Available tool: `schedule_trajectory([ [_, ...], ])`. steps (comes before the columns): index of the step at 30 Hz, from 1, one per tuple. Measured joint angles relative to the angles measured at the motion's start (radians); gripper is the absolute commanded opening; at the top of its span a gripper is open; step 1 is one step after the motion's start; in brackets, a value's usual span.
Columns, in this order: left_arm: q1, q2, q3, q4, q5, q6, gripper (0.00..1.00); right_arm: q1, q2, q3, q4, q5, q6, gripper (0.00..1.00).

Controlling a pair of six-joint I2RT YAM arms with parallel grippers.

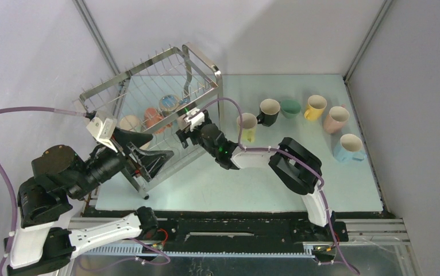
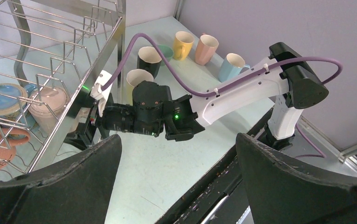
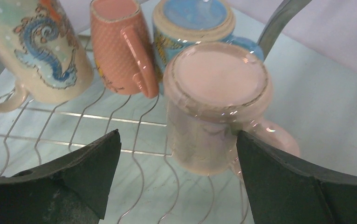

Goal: Unload the cups from the dish rack
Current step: Move the cup to the dish rack.

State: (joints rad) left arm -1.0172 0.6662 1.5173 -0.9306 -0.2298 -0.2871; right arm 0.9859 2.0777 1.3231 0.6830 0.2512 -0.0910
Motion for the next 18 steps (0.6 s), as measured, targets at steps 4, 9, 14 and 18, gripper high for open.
schedule_trajectory([
  [4,0.0,0.0,-0.003,0.002,0.0,0.0,1.0,0.026,0.0,0.0,-0.04,-0.011,0.007,1.0],
  [9,0.0,0.0,-0.023,0.005,0.0,-0.001,1.0,0.058,-0.007,0.0,-0.077,-0.034,0.029,1.0],
  [14,0.0,0.0,-0.031,0.005,0.0,-0.001,1.0,0.063,-0.031,0.0,-0.086,-0.032,0.048,1.0],
  [18,0.0,0.0,-0.033,0.008,0.0,-0.001,1.0,0.05,-0.043,0.001,-0.073,-0.006,0.044,1.0],
])
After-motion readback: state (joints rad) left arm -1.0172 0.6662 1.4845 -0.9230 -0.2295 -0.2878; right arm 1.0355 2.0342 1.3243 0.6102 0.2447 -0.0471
